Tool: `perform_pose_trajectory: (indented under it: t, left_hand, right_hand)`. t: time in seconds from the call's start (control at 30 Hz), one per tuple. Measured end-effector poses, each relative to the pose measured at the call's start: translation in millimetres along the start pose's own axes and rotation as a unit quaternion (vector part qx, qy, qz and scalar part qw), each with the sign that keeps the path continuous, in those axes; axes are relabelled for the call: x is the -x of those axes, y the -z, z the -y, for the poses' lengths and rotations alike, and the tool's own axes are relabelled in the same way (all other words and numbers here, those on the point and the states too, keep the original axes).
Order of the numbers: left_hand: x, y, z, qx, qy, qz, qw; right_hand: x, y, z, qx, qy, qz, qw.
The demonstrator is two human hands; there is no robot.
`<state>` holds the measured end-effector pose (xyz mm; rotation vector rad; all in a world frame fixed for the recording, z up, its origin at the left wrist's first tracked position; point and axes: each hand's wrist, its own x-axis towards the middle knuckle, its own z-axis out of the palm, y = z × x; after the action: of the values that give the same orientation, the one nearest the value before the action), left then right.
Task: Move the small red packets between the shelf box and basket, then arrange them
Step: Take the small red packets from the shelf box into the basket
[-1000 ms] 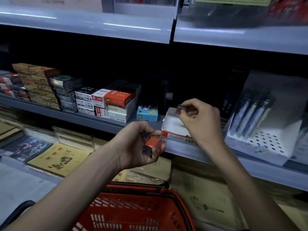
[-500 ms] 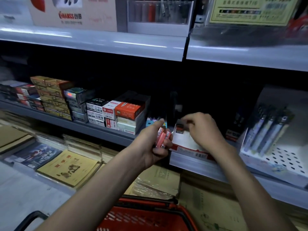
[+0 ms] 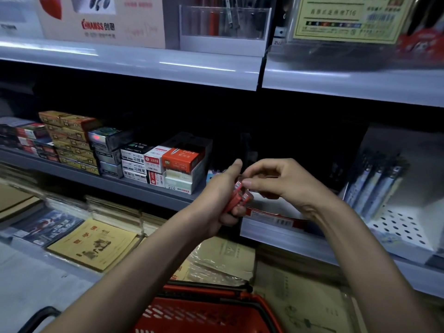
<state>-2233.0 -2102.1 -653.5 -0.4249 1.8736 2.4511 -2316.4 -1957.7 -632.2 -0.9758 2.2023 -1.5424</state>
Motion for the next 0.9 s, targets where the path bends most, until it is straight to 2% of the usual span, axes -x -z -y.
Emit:
perform_pose_trajectory:
  t: [0.07, 0.17, 0.2, 0.23, 0.3, 0.4, 0.5, 0.57, 0.63, 0.7, 0.77, 0.83, 0.9]
  left_hand:
    - [-1, 3, -2, 0.018, 0.008, -0.001, 1.0]
    - [-4, 12, -3, 0.065, 0.035, -0.035, 0.997]
    - [-5, 16, -3, 0.077, 0.041, -0.044, 0.995]
    - [-5, 19, -2, 0.087, 0.044, -0.05, 0.994]
    - [-5, 24, 1, 0.103, 0.047, -0.058, 0.992]
    - [-3, 26, 4, 0.118, 0.054, -0.048, 0.99]
    - [-2, 24, 4, 0.116, 0.063, -0.009, 0.991]
    - [-1, 23, 4, 0.094, 0.06, 0.002, 0.994]
    - [1, 21, 5, 0.067, 0.046, 0.011, 0.997]
    - [2, 17, 7, 0.042, 0.024, 0.005, 0.999]
    - [0, 12, 9, 0.028, -0.006, -0.039, 0.999]
    - [-2, 6, 9, 0.031, -0.032, -0.09, 0.995]
    - [-3, 0, 7, 0.034, -0.052, -0.125, 0.99]
  right_hand:
    - [0, 2, -1, -0.008, -0.007, -0.025, 1.0]
    - [-5, 10, -2, -0.049, -0.026, -0.118, 0.991]
    - [-7, 13, -5, -0.009, -0.024, -0.163, 0.986]
    - [-11, 16, -10, 0.079, -0.02, -0.206, 0.975]
    - [-15, 21, -20, 0.269, -0.025, -0.252, 0.929]
    - [-18, 18, -34, 0.389, -0.055, -0.234, 0.889]
    - [-24, 11, -47, 0.472, -0.064, -0.165, 0.863]
    - [-24, 11, -53, 0.461, -0.079, -0.124, 0.875]
    - [-24, 13, -53, 0.423, -0.069, -0.123, 0.895]
    - [-22, 9, -40, 0.294, -0.041, -0.14, 0.944]
    - [-16, 2, -17, 0.109, -0.034, -0.101, 0.988]
    - [-7, -5, 2, -0.004, -0.04, -0.042, 0.998]
    - [-3, -9, 9, -0.026, -0.048, -0.038, 0.998]
